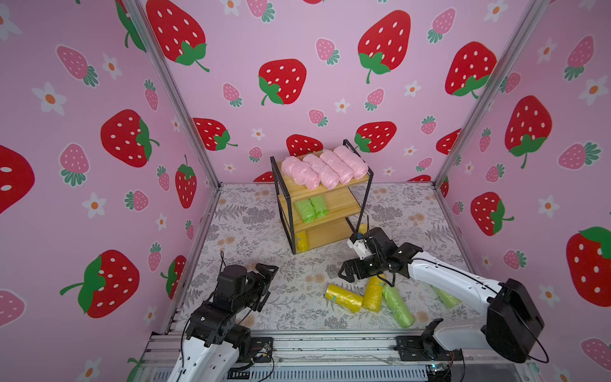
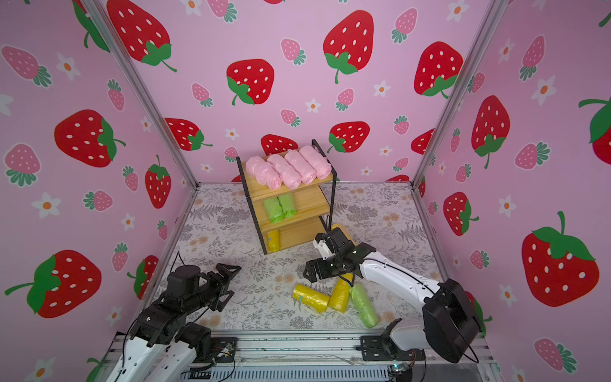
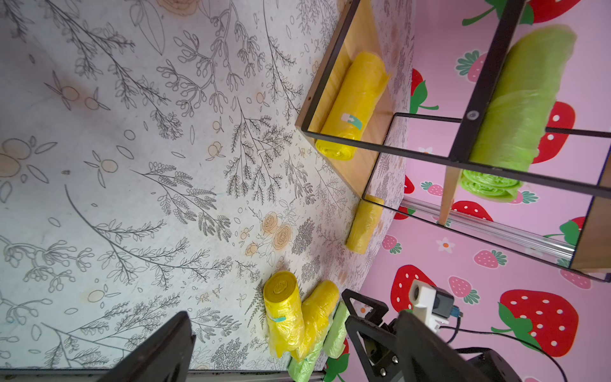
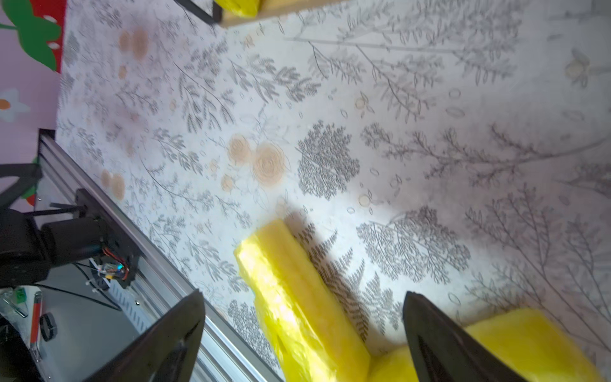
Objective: Sort the rolls of trash bags by color and place them on the shelf
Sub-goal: Pick up the roll of trash bags from the center of the board.
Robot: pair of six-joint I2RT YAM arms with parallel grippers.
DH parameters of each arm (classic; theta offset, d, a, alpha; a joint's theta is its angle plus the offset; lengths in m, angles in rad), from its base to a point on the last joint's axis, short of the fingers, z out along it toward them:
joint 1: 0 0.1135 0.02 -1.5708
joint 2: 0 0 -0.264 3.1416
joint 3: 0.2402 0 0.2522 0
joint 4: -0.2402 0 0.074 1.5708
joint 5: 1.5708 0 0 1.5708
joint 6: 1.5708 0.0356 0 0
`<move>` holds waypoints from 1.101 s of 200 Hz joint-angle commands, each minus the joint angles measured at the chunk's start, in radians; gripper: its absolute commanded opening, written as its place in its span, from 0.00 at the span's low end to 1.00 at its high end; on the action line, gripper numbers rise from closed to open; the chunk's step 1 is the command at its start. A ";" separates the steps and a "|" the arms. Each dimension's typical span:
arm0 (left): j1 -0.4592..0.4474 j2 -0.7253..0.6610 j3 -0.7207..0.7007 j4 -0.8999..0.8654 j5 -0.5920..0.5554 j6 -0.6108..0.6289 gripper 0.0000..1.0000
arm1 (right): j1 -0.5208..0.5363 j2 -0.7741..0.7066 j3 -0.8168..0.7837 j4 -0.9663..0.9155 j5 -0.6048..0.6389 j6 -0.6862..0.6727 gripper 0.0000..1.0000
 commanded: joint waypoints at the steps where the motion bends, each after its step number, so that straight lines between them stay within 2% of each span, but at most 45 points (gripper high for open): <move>1: -0.004 -0.008 -0.002 -0.001 0.005 -0.002 1.00 | 0.058 0.041 0.018 -0.119 0.068 -0.077 0.99; 31: -0.004 -0.010 0.003 -0.013 0.011 0.000 1.00 | 0.156 0.156 0.064 -0.183 0.170 -0.126 0.99; 61: -0.004 -0.017 0.012 -0.037 0.005 0.004 1.00 | 0.221 0.155 0.049 -0.161 0.213 -0.109 0.98; 121: -0.004 -0.005 0.031 -0.046 0.001 0.015 1.00 | 0.242 0.140 0.042 -0.169 0.149 -0.086 0.98; 146: -0.004 0.003 0.031 -0.037 0.002 0.014 1.00 | 0.256 0.172 0.046 -0.216 0.167 -0.093 0.98; 203: -0.004 0.035 0.048 -0.009 0.007 0.013 1.00 | 0.329 0.236 0.038 -0.231 0.198 -0.006 0.82; 220: -0.004 0.055 0.058 0.003 0.016 0.016 1.00 | 0.335 0.232 0.042 -0.218 0.195 0.017 0.74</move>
